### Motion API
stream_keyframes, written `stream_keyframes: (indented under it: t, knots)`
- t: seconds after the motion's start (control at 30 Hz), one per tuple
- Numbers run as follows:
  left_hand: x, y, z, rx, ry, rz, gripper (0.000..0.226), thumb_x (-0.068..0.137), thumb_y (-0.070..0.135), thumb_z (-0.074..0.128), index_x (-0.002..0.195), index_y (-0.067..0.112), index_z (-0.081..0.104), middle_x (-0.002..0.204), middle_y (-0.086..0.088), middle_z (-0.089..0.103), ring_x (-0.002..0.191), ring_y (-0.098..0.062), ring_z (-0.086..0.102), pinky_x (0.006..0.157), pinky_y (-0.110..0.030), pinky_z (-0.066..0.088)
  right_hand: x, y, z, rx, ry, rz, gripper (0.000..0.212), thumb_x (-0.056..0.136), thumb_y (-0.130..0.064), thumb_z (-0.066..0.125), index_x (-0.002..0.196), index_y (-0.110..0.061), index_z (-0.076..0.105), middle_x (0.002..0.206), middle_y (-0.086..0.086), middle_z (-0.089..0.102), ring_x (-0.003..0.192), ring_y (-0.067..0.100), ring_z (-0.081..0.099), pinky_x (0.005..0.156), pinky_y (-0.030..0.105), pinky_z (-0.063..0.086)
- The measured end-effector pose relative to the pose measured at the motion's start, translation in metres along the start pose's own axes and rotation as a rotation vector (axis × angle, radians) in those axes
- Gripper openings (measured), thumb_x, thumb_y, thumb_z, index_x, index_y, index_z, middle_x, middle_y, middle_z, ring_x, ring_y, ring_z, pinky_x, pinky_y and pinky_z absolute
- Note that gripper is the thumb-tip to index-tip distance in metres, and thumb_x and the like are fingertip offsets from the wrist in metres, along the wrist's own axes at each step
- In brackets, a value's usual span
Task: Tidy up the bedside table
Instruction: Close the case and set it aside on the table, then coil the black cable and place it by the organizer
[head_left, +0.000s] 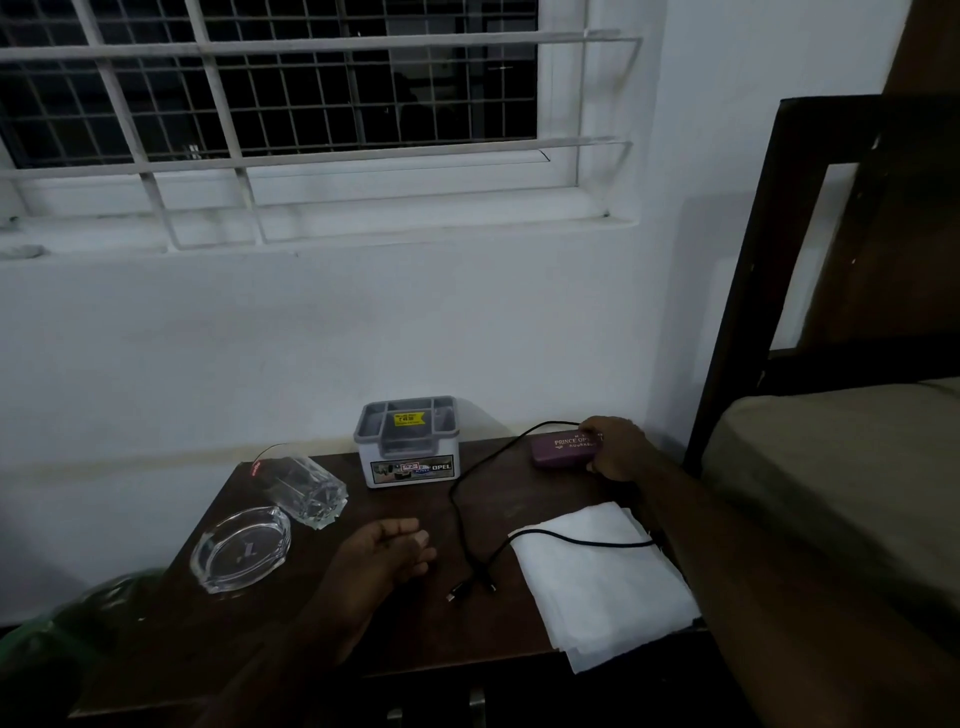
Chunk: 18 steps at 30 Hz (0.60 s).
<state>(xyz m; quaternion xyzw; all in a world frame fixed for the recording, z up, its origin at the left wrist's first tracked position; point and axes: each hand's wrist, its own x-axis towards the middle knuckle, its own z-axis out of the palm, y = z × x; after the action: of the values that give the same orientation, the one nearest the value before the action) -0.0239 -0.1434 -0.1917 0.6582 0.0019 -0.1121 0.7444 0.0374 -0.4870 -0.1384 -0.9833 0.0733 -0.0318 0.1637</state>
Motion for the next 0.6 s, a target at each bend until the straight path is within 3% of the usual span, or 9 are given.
stream_keyframes:
  t: [0.33,0.43,0.5,0.53,0.6]
  knots:
    - [0.001,0.000,-0.002,0.033,-0.005,-0.025,0.026,0.084,0.009,0.070,0.109,0.009,0.064,0.098,-0.009,0.076,0.095,-0.024,0.073,0.077,-0.033,0.055,0.003,0.003,-0.001,0.017,-0.030,0.019,0.067,0.080,-0.011,0.072,0.141,-0.016,0.044,0.148,0.008,0.045,0.137,0.027,0.037,0.117,0.039,0.024]
    - [-0.005,0.003,0.003,0.035,0.018,-0.005,0.023,0.085,0.008,0.069,0.107,0.009,0.065,0.097,-0.009,0.076,0.092,-0.024,0.073,0.073,-0.031,0.056,0.000,0.005,-0.004,0.053,-0.065,0.044,0.092,0.072,-0.020,0.082,0.149,-0.014,0.031,0.154,0.010,0.035,0.142,0.028,0.030,0.118,0.040,0.021]
    - [-0.010,0.008,0.012,0.101,0.064,0.053,0.019,0.086,0.009,0.069,0.103,0.015,0.068,0.094,-0.008,0.076,0.086,-0.021,0.074,0.066,-0.028,0.057,-0.002,0.007,-0.008,0.234,-0.023,0.113,0.108,0.066,-0.026,0.087,0.152,-0.014,0.022,0.157,0.014,0.028,0.144,0.031,0.026,0.118,0.044,0.023]
    - [-0.010,0.012,0.017,0.180,0.091,0.091,0.017,0.086,0.011,0.070,0.100,0.019,0.069,0.093,-0.006,0.075,0.083,-0.019,0.073,0.063,-0.026,0.056,-0.002,0.010,-0.012,0.339,0.035,0.175,0.104,0.068,-0.027,0.086,0.151,-0.013,0.024,0.155,0.015,0.031,0.141,0.033,0.031,0.116,0.045,0.029]
    - [-0.009,0.019,0.031,0.421,0.110,0.193,0.012,0.084,0.017,0.072,0.093,0.025,0.071,0.091,0.001,0.073,0.082,-0.012,0.070,0.064,-0.021,0.053,0.001,0.021,-0.020,0.466,0.156,0.345,0.071,0.081,-0.026,0.074,0.140,-0.008,0.040,0.141,0.018,0.048,0.130,0.035,0.046,0.104,0.041,0.043]
